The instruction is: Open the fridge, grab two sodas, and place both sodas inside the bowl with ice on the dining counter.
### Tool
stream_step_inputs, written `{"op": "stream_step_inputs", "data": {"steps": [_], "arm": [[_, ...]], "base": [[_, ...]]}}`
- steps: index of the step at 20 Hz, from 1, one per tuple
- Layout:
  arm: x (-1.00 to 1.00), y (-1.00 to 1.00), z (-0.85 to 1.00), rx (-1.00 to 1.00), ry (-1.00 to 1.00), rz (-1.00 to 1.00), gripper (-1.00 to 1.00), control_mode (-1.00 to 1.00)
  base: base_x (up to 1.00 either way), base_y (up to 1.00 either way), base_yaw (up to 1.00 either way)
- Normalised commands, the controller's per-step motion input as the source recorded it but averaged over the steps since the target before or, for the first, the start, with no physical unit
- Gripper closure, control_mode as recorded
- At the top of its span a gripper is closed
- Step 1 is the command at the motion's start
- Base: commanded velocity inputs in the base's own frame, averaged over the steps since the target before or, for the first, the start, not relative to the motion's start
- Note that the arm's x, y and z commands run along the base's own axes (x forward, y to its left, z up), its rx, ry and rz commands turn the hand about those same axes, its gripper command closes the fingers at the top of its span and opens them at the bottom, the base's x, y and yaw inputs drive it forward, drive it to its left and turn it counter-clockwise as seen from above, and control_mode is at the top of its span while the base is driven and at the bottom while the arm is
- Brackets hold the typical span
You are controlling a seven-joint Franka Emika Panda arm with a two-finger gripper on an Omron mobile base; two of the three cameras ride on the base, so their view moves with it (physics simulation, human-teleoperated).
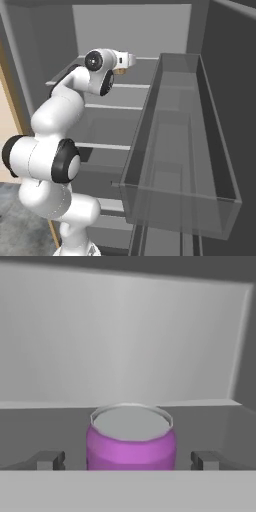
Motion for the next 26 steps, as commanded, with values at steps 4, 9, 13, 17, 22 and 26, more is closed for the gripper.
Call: {"op": "stream_step_inputs", "data": {"steps": [4, 9, 13, 17, 22, 26], "arm": [[0.24, -0.1, -0.06, 0.0, 0.01, 0.0, -1.0, -1.0], [0.2, 0.0, -0.06, 0.0, 0.01, 0.0, 1.0, -1.0], [0.08, 0.0, -0.06, 0.0, 0.01, 0.0, 1.0, -1.0], [0.0, 0.0, -0.07, -0.01, 0.0, 0.0, 1.0, -1.0], [-0.04, 0.0, -0.02, 0.0, 0.0, 0.0, 1.0, -1.0], [-0.14, -0.12, 0.0, 0.0, 0.0, 0.0, 1.0, -1.0]], "base": [[0.0, 0.0, 0.0], [0.0, 0.0, 0.0], [0.0, 0.0, 0.0], [0.0, 0.0, 0.0], [0.0, 0.0, 0.0], [0.0, 0.0, 0.0]]}}
